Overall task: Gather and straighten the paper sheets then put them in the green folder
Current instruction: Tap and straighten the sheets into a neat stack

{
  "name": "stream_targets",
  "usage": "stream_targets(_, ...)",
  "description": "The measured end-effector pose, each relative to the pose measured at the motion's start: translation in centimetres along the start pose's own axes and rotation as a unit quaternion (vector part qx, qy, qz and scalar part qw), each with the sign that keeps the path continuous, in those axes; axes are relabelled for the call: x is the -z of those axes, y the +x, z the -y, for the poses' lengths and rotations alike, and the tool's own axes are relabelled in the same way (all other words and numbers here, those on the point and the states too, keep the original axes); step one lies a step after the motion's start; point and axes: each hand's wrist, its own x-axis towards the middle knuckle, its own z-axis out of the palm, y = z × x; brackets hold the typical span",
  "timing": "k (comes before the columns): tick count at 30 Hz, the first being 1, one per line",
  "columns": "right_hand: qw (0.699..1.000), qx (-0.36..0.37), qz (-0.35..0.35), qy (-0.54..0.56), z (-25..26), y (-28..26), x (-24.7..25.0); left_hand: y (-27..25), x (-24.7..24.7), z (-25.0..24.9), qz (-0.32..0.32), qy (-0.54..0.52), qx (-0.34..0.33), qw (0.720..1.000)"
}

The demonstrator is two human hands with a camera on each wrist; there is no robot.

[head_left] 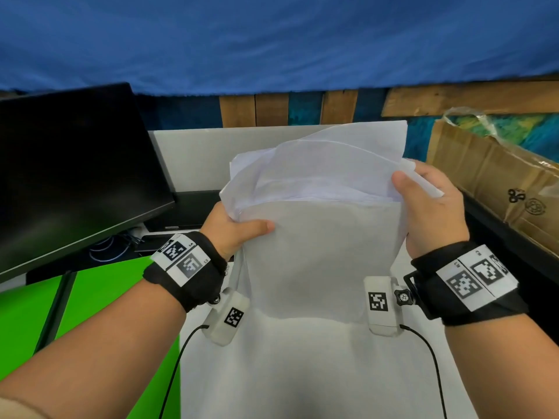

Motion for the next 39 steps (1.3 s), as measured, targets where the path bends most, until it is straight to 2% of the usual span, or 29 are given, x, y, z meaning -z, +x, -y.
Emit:
stream_targets(2, 1.0, -0.02, 0.016, 0.009, -0.2, 0.3, 0.0, 0.1, -0.1, 0.2, -0.017, -0.008, 0.007, 1.0)
stream_targets(5, 0.986, -0.046, 0.145, 0.073, -2.1, 1.1, 1.8, 0.3, -0.1, 0.4, -0.06, -0.026, 0.015, 0.998)
stream_targets(7, 0.977, -0.07, 0.198, 0.034, -4.0, 1.4, 3.2, 0.4, 0.2, 0.5, -0.079, -0.036, 0.017, 0.996)
stream_targets(10, 0.965, -0.122, 0.224, -0.065, -6.8, 1.1, 3.9, 0.6, 0.8, 0.8, -0.084, -0.066, 0.019, 0.994)
stream_targets(16, 0.953, -0.189, 0.233, -0.053, -9.1, 0.9, 2.9, 1.4, 1.4, 0.6, -0.055, -0.092, 0.029, 0.994)
stream_targets(17, 0.957, -0.188, 0.216, -0.047, -9.4, 1.0, 2.4, 1.6, 1.4, 0.6, -0.061, -0.079, 0.029, 0.995)
stream_targets(22, 0.987, -0.145, 0.041, -0.048, -8.3, 1.4, -0.9, 2.0, -0.1, 0.0, -0.085, 0.056, -0.001, 0.995)
stream_targets(25, 0.994, -0.097, 0.017, -0.055, -6.7, 1.3, -1.2, 1.5, -0.6, -0.5, -0.111, 0.031, -0.053, 0.992)
stream_targets(27, 0.992, -0.075, 0.048, -0.089, -6.3, 1.1, -0.1, 1.1, -0.3, -0.5, -0.117, 0.01, -0.075, 0.99)
stream_targets(28, 0.984, -0.078, 0.081, -0.139, -6.4, 1.1, 0.7, 0.9, 0.0, -0.2, -0.122, 0.002, -0.073, 0.99)
stream_targets(31, 0.92, -0.117, 0.185, -0.326, -7.2, 1.5, 3.0, 0.5, 0.8, 0.8, -0.127, -0.02, -0.036, 0.991)
stream_targets(34, 0.883, -0.099, 0.193, -0.416, -7.7, 1.7, 4.2, 0.7, 0.8, 1.1, -0.117, -0.022, -0.026, 0.993)
stream_targets(36, 0.877, -0.066, 0.169, -0.445, -7.1, 1.7, 4.2, 1.0, 0.8, 1.1, -0.115, -0.028, -0.025, 0.993)
stream_targets(39, 0.896, -0.013, 0.119, -0.428, -5.4, 1.8, 4.1, 1.4, 0.9, 1.0, -0.109, -0.04, -0.012, 0.993)
